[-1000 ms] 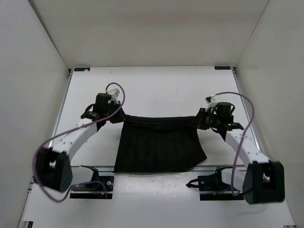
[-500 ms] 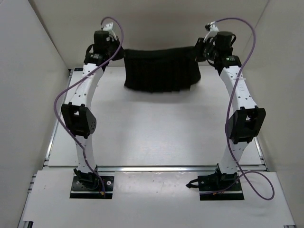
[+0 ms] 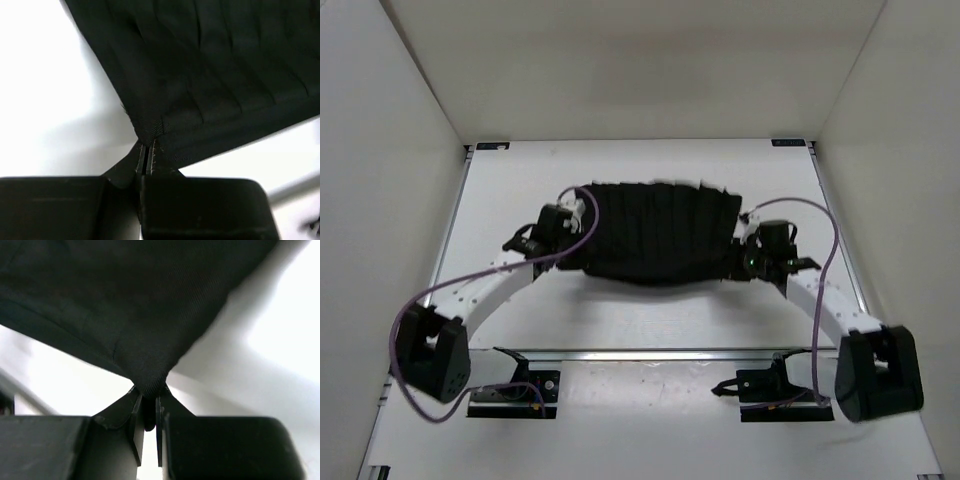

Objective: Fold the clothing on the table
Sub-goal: Fold the skirt

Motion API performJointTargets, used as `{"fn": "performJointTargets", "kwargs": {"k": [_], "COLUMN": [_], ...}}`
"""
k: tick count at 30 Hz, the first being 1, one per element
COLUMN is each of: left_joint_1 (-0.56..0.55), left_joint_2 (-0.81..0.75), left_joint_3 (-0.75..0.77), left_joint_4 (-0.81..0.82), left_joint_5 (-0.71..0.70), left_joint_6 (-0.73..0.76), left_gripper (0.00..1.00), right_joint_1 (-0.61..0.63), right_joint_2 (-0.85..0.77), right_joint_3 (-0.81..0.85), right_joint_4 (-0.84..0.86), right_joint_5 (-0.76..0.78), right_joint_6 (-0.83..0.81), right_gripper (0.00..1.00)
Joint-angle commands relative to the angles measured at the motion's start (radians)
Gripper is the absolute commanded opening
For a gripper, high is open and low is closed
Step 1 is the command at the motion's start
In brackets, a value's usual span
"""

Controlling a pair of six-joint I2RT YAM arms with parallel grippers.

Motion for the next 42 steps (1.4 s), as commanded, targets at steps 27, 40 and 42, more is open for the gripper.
{"fn": "performJointTargets", "kwargs": {"k": [27, 40, 42], "left_joint_1": [0.187, 0.115, 0.068], "left_joint_2": [0.507, 0.093, -0.003], "left_joint_3": [0.793, 0.171, 0.097], "left_joint_4": [-0.097, 0.014, -0.129], "left_joint_5": [-0.071, -0.104, -0.083], "left_joint_6": [0.034, 0.047, 0.034], "left_gripper": [0.0, 0.0, 0.0], "right_joint_1": [-0.109, -0.039, 0.031], "right_joint_2": [0.473, 0.092, -0.02], "right_joint_3": [0.735, 0.167, 0.084], "right_joint_4": [0.034, 0.106, -0.018], "right_joint_5": [-0.086, -0.043, -0.006], "right_joint_6": [-0.03, 0.004, 0.004], "right_gripper": [0.0, 0.0, 0.0]}}
